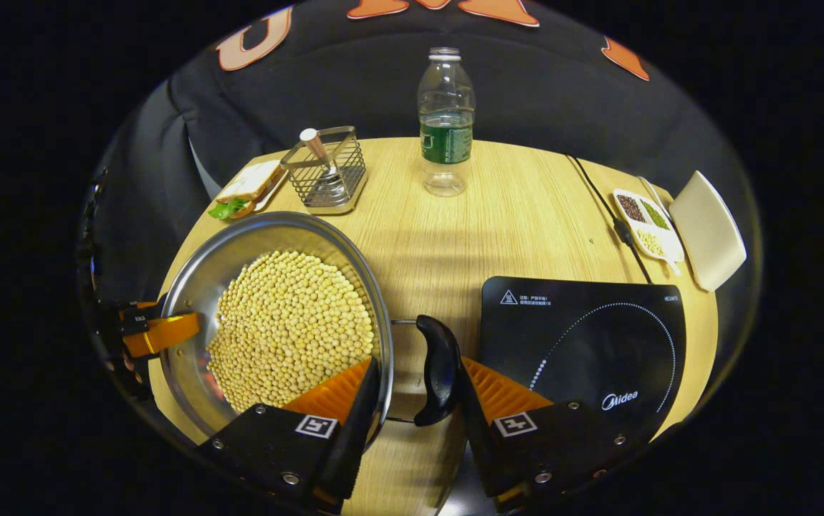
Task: First push the handle of the pot to place it horizontally, then grasp the pot with both hands and set it on the induction cooktop.
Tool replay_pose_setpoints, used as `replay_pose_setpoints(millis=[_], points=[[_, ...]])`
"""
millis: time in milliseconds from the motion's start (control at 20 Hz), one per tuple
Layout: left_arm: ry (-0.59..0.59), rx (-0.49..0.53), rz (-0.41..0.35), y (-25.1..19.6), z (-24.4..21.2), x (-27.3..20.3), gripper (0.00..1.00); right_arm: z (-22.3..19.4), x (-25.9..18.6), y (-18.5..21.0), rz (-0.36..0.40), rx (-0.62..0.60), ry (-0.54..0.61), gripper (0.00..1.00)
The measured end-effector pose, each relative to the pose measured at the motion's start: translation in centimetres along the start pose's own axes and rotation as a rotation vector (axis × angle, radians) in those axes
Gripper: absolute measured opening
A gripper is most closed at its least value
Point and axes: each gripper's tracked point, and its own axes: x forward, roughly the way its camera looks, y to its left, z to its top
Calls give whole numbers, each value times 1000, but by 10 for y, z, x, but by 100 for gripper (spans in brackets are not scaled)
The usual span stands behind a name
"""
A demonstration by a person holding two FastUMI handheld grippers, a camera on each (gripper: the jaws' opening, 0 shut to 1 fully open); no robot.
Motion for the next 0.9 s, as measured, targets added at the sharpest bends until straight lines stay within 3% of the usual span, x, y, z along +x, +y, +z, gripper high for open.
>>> replay_pose_setpoints(millis=[50,150,200,300,350,400,600,700,750,900], points=[[5,0,-1,0,-1,-1,82,3,1,-1,0,1,-13,65],[10,-15,3,0,-4,1,75,4,3,-1,9,-17,-19,65],[2,-34,2,0,-5,1,77,4,5,0,12,-20,-17,65],[-16,-73,4,2,-6,7,69,4,7,1,12,-34,-11,65],[-23,-86,6,2,-6,12,59,3,6,0,9,-46,-12,65],[-39,-97,16,2,-4,14,63,3,6,0,3,-54,-11,65],[-79,-104,22,3,-3,13,59,0,8,2,10,-48,-8,66],[-75,-200,-5,4,-5,15,66,0,8,3,29,-8,1,62],[-49,-207,-10,2,-11,11,60,0,8,3,35,15,7,59],[-37,-191,17,3,-11,13,61,0,6,2,27,25,11,55]])
